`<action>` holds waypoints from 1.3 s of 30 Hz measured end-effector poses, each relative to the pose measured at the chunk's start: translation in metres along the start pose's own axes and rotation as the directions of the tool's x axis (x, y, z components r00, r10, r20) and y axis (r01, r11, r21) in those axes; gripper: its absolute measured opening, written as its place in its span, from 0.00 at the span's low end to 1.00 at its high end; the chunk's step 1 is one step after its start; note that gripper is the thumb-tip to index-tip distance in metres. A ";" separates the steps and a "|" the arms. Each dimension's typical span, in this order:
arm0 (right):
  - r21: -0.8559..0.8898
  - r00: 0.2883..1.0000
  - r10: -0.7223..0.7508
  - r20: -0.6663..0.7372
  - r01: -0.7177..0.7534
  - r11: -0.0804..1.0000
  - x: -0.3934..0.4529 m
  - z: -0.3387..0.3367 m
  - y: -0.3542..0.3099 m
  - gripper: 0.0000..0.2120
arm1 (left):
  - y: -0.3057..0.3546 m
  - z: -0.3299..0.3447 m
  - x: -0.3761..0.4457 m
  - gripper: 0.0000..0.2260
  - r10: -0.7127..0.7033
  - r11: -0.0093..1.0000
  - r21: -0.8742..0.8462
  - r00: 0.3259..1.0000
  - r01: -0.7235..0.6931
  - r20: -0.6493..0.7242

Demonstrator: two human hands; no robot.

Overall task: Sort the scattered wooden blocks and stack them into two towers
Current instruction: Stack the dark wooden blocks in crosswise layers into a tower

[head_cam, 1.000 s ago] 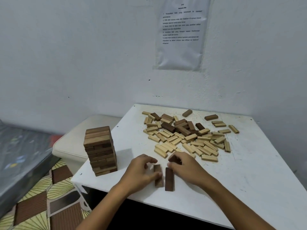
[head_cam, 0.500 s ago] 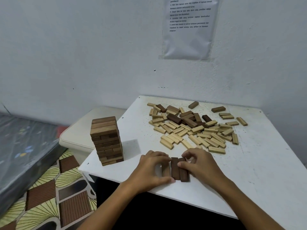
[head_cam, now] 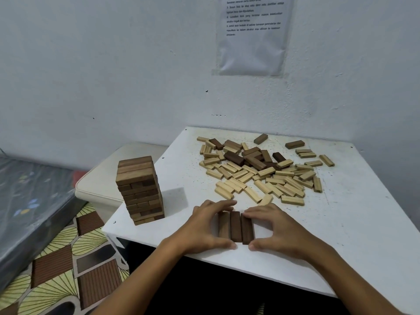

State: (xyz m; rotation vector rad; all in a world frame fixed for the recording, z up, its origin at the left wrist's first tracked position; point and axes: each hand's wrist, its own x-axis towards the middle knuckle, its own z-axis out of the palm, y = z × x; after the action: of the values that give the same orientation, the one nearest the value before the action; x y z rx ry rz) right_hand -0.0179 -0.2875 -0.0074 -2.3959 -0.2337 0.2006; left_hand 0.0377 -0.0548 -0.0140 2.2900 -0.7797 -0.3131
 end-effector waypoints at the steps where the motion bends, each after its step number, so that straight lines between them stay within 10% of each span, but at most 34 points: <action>1: 0.005 1.000 -0.008 -0.013 0.008 1.000 0.001 0.001 0.000 0.35 | 0.000 0.001 0.001 0.40 0.000 1.000 -0.013 1.000 0.000 -0.007; 39: 0.032 0.998 -0.018 -0.066 0.020 0.999 0.001 0.005 -0.002 0.37 | 0.000 0.002 0.000 0.38 0.018 1.000 -0.013 0.999 -0.019 -0.040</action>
State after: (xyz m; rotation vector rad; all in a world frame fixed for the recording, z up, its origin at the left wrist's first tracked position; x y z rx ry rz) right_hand -0.0183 -0.2822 -0.0098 -2.3625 -0.2207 0.1162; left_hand 0.0371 -0.0563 -0.0151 2.2688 -0.7758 -0.2624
